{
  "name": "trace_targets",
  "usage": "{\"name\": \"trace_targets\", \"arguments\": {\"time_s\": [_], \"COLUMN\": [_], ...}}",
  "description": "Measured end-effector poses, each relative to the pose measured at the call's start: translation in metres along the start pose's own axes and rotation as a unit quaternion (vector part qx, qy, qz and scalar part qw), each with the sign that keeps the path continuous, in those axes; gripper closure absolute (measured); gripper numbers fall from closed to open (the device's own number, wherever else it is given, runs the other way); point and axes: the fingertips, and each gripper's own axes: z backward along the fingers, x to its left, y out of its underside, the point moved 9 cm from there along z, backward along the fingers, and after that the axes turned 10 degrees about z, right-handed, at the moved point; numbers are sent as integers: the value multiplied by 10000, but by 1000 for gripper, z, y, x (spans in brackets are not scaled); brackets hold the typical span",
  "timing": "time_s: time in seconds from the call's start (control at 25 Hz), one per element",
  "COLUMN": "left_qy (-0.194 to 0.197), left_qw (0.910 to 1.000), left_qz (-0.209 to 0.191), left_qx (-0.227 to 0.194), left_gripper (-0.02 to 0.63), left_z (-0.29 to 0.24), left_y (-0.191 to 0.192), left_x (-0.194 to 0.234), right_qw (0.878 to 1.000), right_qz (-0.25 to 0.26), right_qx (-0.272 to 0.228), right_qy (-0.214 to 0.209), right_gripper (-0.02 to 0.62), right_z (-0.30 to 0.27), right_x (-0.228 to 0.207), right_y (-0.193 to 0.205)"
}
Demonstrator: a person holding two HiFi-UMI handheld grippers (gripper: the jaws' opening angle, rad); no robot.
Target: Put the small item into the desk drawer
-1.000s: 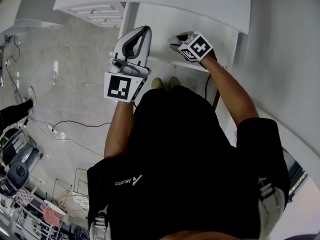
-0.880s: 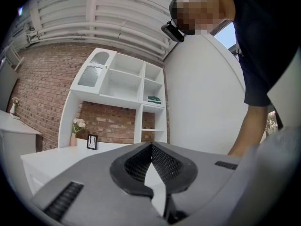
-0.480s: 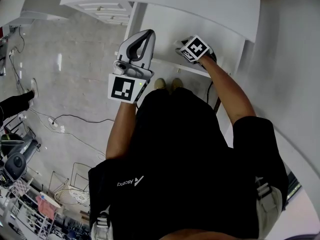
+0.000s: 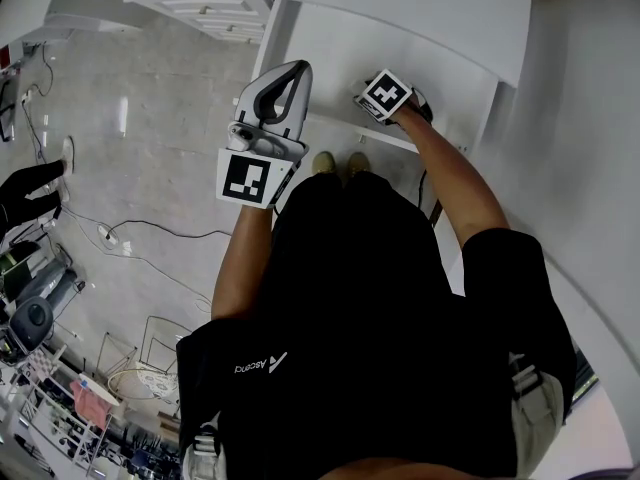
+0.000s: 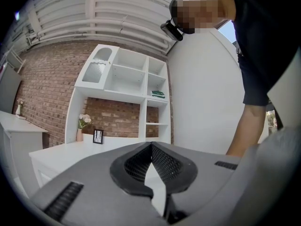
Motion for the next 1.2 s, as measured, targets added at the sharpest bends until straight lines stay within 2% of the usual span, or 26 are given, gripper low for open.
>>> {"name": "trace_targets", "arguments": {"time_s": [0.28,0.6,0.96,1.2], "left_qy": [-19,51,231,358], "left_qw": [10000,10000,9997,9993], "left_qz": [14,43,43,23], "left_qx": [53,23,-18,64], "left_gripper": [607,607,607,607], "left_z": [1,2,1,-3], "left_y": [6,7,8,14], "left_x": [3,-6,-23,-26], "right_qw": [10000,9991,9918,9742], "right_qz": [-89,-147,-163,-167], "right_qx": [0,-376,-1204,-2141], "right_qy": [-23,102,403,701], "right_gripper": [399,382,382,393], "right_z": [-4,18,65,107], "right_x": [-1,3,14,21], "right_y": [-3,-2,4,-1]}}
